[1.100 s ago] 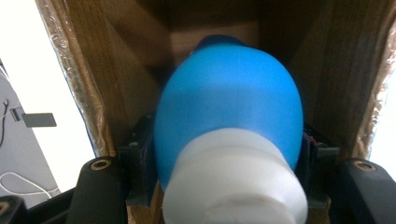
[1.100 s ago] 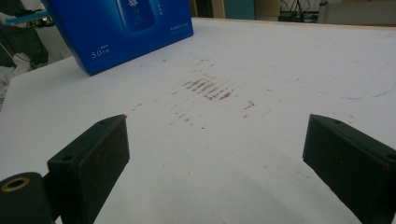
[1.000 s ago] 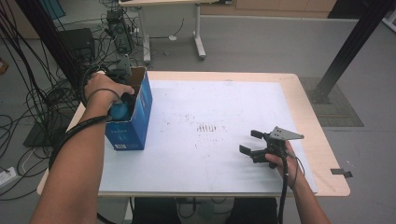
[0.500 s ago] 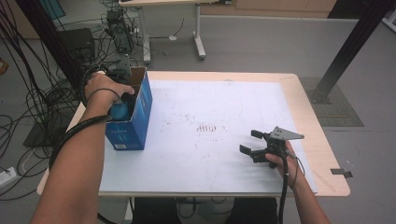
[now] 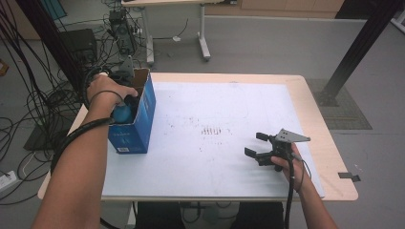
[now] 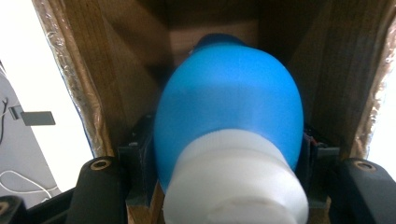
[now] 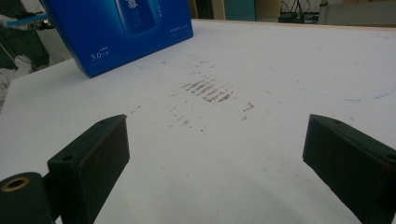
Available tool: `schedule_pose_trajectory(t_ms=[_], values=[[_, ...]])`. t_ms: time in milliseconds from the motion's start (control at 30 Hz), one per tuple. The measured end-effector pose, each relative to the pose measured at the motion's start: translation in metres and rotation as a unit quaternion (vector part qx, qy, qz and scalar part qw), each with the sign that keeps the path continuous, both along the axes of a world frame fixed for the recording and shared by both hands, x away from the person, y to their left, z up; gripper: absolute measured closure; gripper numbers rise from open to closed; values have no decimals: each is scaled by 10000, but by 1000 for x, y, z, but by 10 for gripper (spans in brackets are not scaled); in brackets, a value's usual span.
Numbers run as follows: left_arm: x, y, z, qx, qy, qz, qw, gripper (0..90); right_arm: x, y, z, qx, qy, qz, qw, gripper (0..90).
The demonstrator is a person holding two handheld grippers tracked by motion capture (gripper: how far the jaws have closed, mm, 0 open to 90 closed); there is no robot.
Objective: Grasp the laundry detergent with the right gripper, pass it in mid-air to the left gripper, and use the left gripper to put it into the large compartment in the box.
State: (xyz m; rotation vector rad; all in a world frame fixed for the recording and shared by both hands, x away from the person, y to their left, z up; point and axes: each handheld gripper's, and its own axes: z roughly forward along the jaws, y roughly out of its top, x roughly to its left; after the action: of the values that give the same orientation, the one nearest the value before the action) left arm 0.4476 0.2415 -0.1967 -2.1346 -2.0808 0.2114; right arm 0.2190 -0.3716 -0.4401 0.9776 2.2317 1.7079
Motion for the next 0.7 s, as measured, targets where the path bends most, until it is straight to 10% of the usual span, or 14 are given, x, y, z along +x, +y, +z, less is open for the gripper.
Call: schedule_pose_trajectory(t_ms=[700], values=[[-3, 2, 0, -20, -36, 50, 10000, 372, 2, 1, 1, -1, 0, 16, 10000, 66]])
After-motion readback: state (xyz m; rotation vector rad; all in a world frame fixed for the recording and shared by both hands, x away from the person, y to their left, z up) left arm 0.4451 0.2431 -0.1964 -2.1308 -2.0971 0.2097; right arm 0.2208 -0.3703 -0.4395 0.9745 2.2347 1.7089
